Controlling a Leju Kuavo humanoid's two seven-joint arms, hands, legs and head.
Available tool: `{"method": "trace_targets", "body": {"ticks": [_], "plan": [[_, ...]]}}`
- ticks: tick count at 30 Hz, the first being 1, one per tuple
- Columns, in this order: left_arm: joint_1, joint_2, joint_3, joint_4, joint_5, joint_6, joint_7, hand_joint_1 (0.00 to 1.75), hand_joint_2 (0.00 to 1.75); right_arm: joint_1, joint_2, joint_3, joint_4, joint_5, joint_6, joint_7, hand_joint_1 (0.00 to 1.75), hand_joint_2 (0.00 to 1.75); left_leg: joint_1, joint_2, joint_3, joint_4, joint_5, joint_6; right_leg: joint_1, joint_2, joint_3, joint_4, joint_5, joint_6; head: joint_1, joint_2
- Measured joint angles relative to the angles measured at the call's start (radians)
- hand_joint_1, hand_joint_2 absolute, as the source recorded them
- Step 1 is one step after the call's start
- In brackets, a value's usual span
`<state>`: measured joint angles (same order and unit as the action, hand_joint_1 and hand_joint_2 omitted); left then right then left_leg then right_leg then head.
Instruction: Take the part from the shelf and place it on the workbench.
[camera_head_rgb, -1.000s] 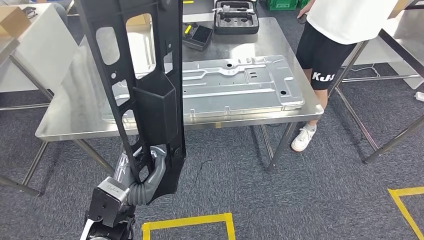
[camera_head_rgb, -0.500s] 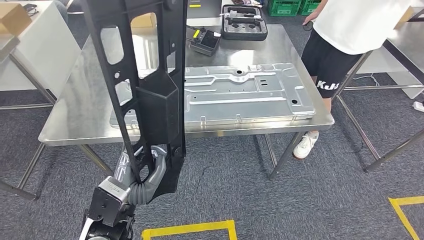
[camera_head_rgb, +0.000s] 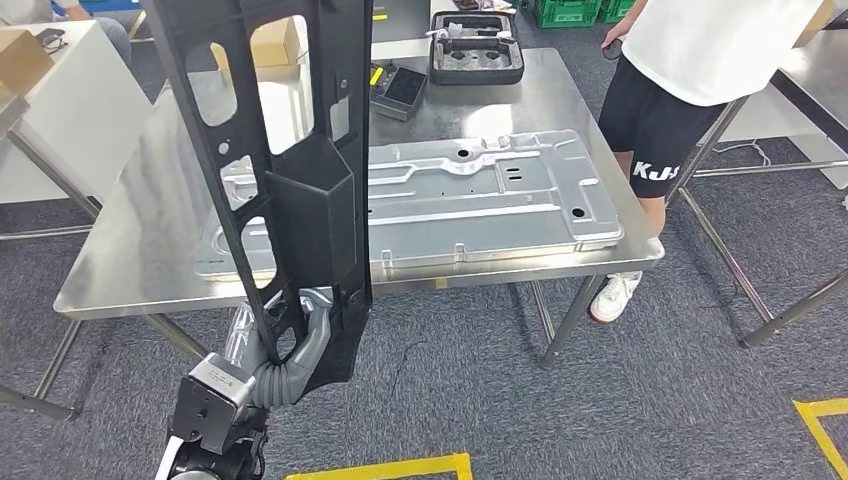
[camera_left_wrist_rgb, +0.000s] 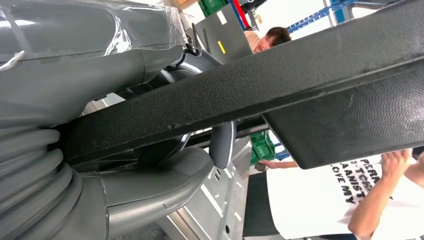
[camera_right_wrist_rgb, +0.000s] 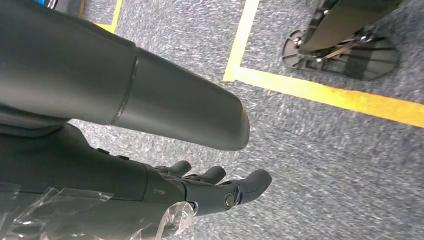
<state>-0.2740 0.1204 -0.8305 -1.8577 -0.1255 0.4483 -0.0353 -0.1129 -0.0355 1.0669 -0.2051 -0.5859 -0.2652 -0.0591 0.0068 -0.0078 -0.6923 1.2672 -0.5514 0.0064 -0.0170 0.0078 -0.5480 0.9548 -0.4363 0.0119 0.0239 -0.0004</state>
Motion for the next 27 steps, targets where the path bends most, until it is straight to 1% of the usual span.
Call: {"method": "trace_targets", "body": {"ticks": [1,2,3,4,5,6,7,8,9,10,11,12,13,14,15,16,17,18,19,20,21,22,24,25,26,27], "plan": [[0.000,0.000,0.000,0.000,0.000,0.000,0.000,1.75,1.75,0.000,0.000,0.000,0.000,0.000,0.000,0.000,0.00,0.00,0.000,0.000,-0.005,-0.017,0.028,0.002,0.000,0.001,0.010,0.000,-0.008,0.001,0.000,0.000],[0.000,0.000,0.000,0.000,0.000,0.000,0.000,1.75,1.75,0.000,0.000,0.000,0.000,0.000,0.000,0.000,0.00,0.00,-0.001,0.000,0.010,-0.073,0.073,0.007,0.000,0.001,0.023,0.000,-0.016,0.003,0.000,0.000],[0.000,0.000,0.000,0.000,0.000,0.000,0.000,1.75,1.75,0.001,0.001,0.000,0.000,0.001,0.001,0.000,0.00,0.00,-0.003,0.001,0.035,-0.149,0.121,0.014,0.000,0.001,0.035,-0.001,-0.025,0.006,0.000,0.000],[-0.001,0.000,0.000,0.000,0.000,0.000,0.000,1.75,1.75,0.001,0.002,0.000,0.000,0.001,0.002,0.001,0.00,0.00,-0.007,0.001,0.062,-0.219,0.154,0.022,0.002,0.001,0.045,-0.001,-0.035,0.011,-0.001,0.000],[-0.002,0.000,0.000,-0.001,-0.001,0.000,0.000,1.75,1.75,0.001,0.003,0.000,0.000,0.002,0.002,0.002,0.00,0.00,-0.010,0.003,0.082,-0.270,0.172,0.029,0.004,0.002,0.051,-0.002,-0.043,0.016,-0.001,0.000],[-0.002,0.000,0.000,-0.002,-0.001,0.000,0.000,1.75,1.75,0.000,0.004,0.000,0.000,0.002,0.003,0.003,0.00,0.00,-0.013,0.003,0.093,-0.296,0.173,0.036,0.005,0.003,0.057,-0.004,-0.048,0.022,-0.002,0.000],[-0.003,0.000,0.000,-0.003,-0.002,-0.001,0.000,1.75,1.75,-0.002,0.004,0.000,0.000,0.003,0.004,0.004,0.00,0.00,-0.015,0.003,0.099,-0.305,0.165,0.041,0.008,0.003,0.062,-0.004,-0.049,0.028,-0.001,0.000],[-0.003,0.000,0.000,-0.004,-0.002,-0.001,0.000,1.75,1.75,-0.003,0.004,0.000,0.000,0.004,0.004,0.005,0.00,0.00,-0.012,0.003,0.105,-0.308,0.161,0.046,0.007,0.002,0.066,-0.004,-0.052,0.032,0.000,0.000],[-0.003,0.000,0.000,-0.005,-0.003,-0.001,0.000,1.75,1.75,-0.004,0.003,0.001,0.000,0.005,0.004,0.006,0.00,0.00,-0.010,0.002,0.113,-0.312,0.158,0.051,0.007,0.001,0.070,0.003,-0.055,0.036,0.001,0.000],[-0.003,0.000,0.000,-0.006,-0.004,-0.001,0.001,1.75,1.75,-0.006,0.003,0.001,0.000,0.006,0.004,0.008,0.00,0.00,-0.008,0.002,0.122,-0.314,0.154,0.057,0.006,0.000,0.061,0.027,-0.061,0.040,0.003,0.000],[-0.003,0.000,0.000,-0.007,-0.005,-0.001,0.001,1.75,1.75,-0.006,0.002,0.001,0.000,0.006,0.005,0.009,0.00,0.00,-0.006,0.002,0.132,-0.315,0.149,0.063,0.006,-0.001,0.039,0.070,-0.073,0.043,0.004,0.000],[-0.004,0.000,0.000,-0.008,-0.006,-0.001,0.002,1.75,1.75,-0.006,0.002,0.001,0.000,0.007,0.005,0.011,0.00,0.00,-0.005,0.003,0.140,-0.316,0.142,0.067,0.005,-0.001,0.002,0.135,-0.090,0.046,0.005,0.000],[-0.003,0.000,0.000,-0.008,-0.006,-0.001,0.002,1.75,1.75,-0.006,0.002,0.001,0.000,0.007,0.006,0.011,0.00,0.00,-0.006,0.003,0.147,-0.316,0.134,0.071,0.004,-0.001,-0.045,0.207,-0.113,0.049,0.005,0.000],[-0.002,0.000,0.000,-0.008,-0.007,-0.001,0.003,1.75,1.75,-0.004,0.002,0.001,0.000,0.007,0.006,0.012,0.00,0.00,-0.006,0.002,0.156,-0.316,0.125,0.072,0.004,-0.001,-0.091,0.266,-0.135,0.052,0.006,0.000],[-0.001,0.000,-0.001,-0.008,-0.007,-0.001,0.003,1.75,1.75,-0.002,0.002,0.001,0.000,0.007,0.007,0.012,0.00,0.00,-0.006,0.001,0.168,-0.316,0.115,0.072,0.003,-0.002,-0.124,0.296,-0.148,0.055,0.007,0.000],[0.000,0.000,-0.001,-0.008,-0.007,-0.001,0.003,1.75,1.75,0.000,0.002,0.002,0.000,0.006,0.007,0.013,0.00,0.00,-0.005,-0.002,0.181,-0.316,0.104,0.071,0.002,-0.002,-0.140,0.290,-0.143,0.057,0.007,0.000],[0.000,0.000,-0.001,-0.008,-0.007,-0.001,0.003,1.75,1.75,0.002,0.001,0.002,0.000,0.006,0.007,0.013,0.00,0.00,-0.004,-0.004,0.197,-0.316,0.093,0.069,0.001,-0.002,-0.139,0.249,-0.117,0.058,0.008,0.000],[0.000,0.000,-0.001,-0.008,-0.007,-0.001,0.003,1.75,1.75,0.004,0.001,0.002,0.000,0.006,0.007,0.013,0.00,0.00,-0.003,-0.005,0.213,-0.316,0.081,0.065,0.000,-0.003,-0.126,0.184,-0.070,0.058,0.008,0.000],[0.000,0.000,-0.001,-0.008,-0.008,-0.001,0.003,1.75,1.75,0.006,0.000,0.003,0.000,0.007,0.007,0.013,0.00,0.00,-0.003,-0.006,0.228,-0.314,0.069,0.061,-0.001,-0.004,-0.113,0.114,-0.013,0.057,0.009,0.000],[-0.001,0.000,-0.001,-0.008,-0.009,-0.001,0.001,1.75,1.75,0.007,-0.001,0.004,0.000,0.008,0.008,0.013,0.00,0.00,-0.005,-0.006,0.238,-0.313,0.057,0.055,0.001,-0.005,-0.102,0.063,0.032,0.053,0.009,0.000],[-0.001,0.000,-0.002,-0.008,-0.010,-0.001,-0.002,1.75,1.75,0.008,-0.001,0.006,0.000,0.009,0.009,0.014,0.00,0.00,-0.006,-0.006,0.245,-0.314,0.047,0.048,0.003,-0.005,-0.097,0.032,0.062,0.047,0.008,0.000],[-0.002,0.000,-0.002,-0.009,-0.011,-0.001,-0.006,1.75,1.75,0.007,-0.002,0.008,0.000,0.011,0.010,0.014,0.00,0.00,-0.008,-0.006,0.250,-0.312,0.042,0.041,0.005,-0.005,-0.096,0.021,0.073,0.038,0.007,0.000],[-0.006,0.000,-0.003,-0.010,-0.014,-0.002,-0.016,1.75,1.75,0.002,-0.001,0.011,0.000,0.016,0.010,0.014,0.00,0.00,-0.007,-0.005,0.254,-0.303,0.038,0.029,0.004,-0.003,-0.087,0.021,0.067,0.023,0.006,0.000],[-0.009,0.000,-0.004,-0.010,-0.016,-0.003,-0.020,1.75,1.75,0.001,-0.001,0.012,0.000,0.019,0.010,0.014,0.00,0.00,-0.006,-0.004,0.245,-0.279,0.034,0.024,0.002,-0.003,-0.081,0.019,0.062,0.016,0.005,0.000],[-0.013,0.000,-0.004,-0.010,-0.018,-0.004,-0.024,1.75,1.75,0.000,-0.001,0.014,0.000,0.022,0.010,0.013,0.00,0.00,-0.004,-0.003,0.223,-0.237,0.022,0.019,0.001,-0.003,-0.076,0.018,0.058,0.010,0.004,0.000],[-0.017,0.000,-0.005,-0.010,-0.021,-0.005,-0.027,1.75,1.75,0.000,-0.001,0.015,0.000,0.025,0.010,0.012,0.00,0.00,-0.002,-0.003,0.189,-0.178,0.001,0.014,0.001,-0.003,-0.072,0.017,0.055,0.005,0.003,0.000]]}}
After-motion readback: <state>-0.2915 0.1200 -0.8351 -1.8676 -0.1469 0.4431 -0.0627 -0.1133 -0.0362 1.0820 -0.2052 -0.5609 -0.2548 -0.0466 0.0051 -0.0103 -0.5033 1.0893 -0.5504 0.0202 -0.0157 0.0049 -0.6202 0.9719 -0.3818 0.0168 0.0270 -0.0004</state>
